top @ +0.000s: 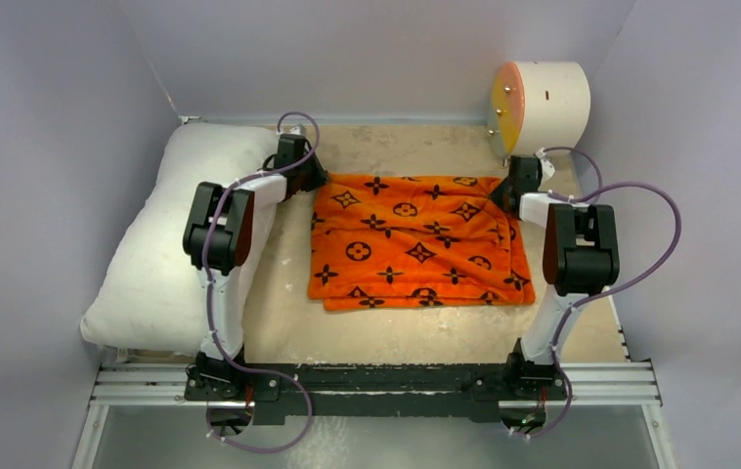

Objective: Remove the pillowcase from the pillow
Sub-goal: Fold the pillowcase at the center of the board.

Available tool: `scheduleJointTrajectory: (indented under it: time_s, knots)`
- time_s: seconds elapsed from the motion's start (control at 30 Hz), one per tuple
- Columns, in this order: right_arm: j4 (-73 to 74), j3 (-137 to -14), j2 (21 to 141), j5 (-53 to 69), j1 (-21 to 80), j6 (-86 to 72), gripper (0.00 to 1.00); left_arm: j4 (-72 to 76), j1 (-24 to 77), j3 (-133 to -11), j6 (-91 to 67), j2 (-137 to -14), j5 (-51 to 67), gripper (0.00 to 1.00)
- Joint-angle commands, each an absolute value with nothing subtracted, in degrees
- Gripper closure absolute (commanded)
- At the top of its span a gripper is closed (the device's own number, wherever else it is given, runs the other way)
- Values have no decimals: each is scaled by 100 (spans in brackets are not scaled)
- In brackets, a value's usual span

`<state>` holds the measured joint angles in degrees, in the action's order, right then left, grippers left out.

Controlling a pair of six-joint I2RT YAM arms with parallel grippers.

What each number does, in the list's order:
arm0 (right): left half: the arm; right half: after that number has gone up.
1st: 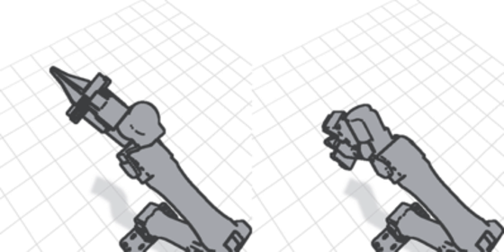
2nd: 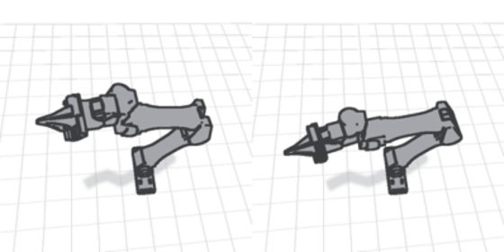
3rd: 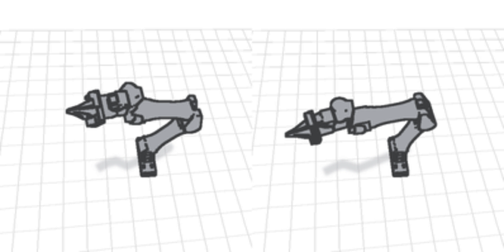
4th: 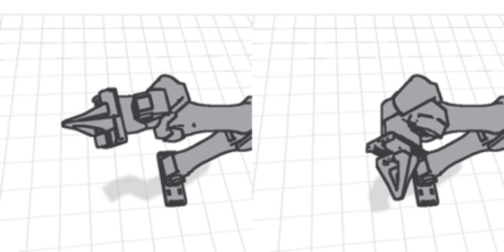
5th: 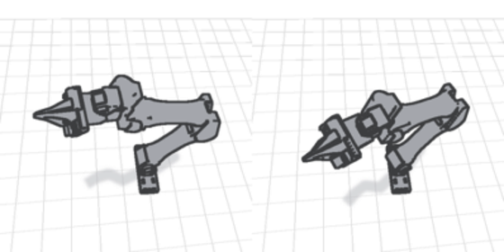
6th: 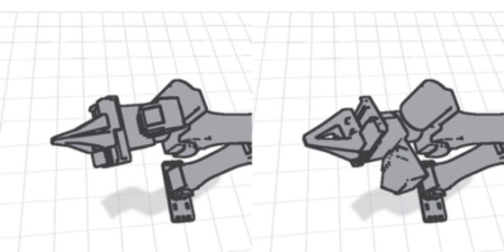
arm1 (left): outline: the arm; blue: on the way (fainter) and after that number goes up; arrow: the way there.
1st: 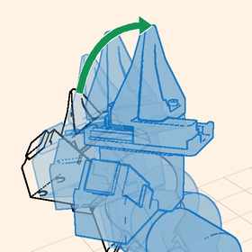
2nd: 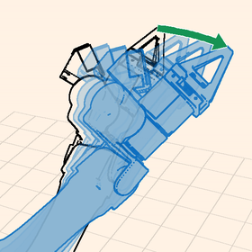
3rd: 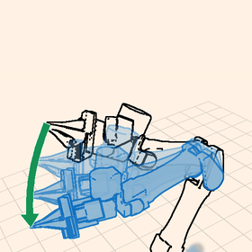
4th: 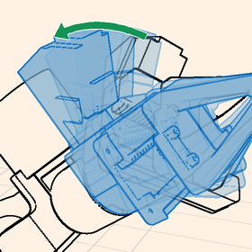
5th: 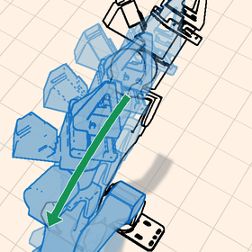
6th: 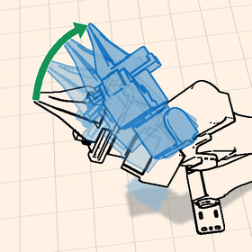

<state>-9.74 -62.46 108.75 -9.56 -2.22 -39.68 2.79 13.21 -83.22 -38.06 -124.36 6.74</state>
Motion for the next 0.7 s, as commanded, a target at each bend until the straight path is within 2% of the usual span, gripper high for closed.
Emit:
scheduleJointTrajectory:
  time_s: [0.0, 0.03, 0.07, 0.27, 0.47, 0.57, 0.67]
  knots:
    - [-1361, -6359, 11001, -1101, -202, -4129, 96, 267, 1332, -8529, -3683, -12233, 573, 94]
    - [-1396, -6369, 10959, -1095, -202, -4080, 100, 194, 1321, -8682, -3646, -12283, 606, 100]
    - [-1442, -6360, 10853, -1083, -202, -4005, 100, 114, 1307, -8869, -3607, -12323, 637, 100]
    - [-1864, -5984, 9529, -846, -172, -3461, 100, -496, 1102, -9988, -3338, -12174, 609, 100]
    - [-1377, -6366, 8857, -402, -163, -2819, 100, -809, 914, -10790, -3126, -12110, 651, 100]
    - [-1016, -6398, 8629, -297, -145, -2562, 100, -624, 914, -10298, -2982, -11741, 697, 100]
    - [-760, -6052, 8129, -268, -106, -2445, 100, -106, 914, -9164, -2971, -10991, 626, 100]
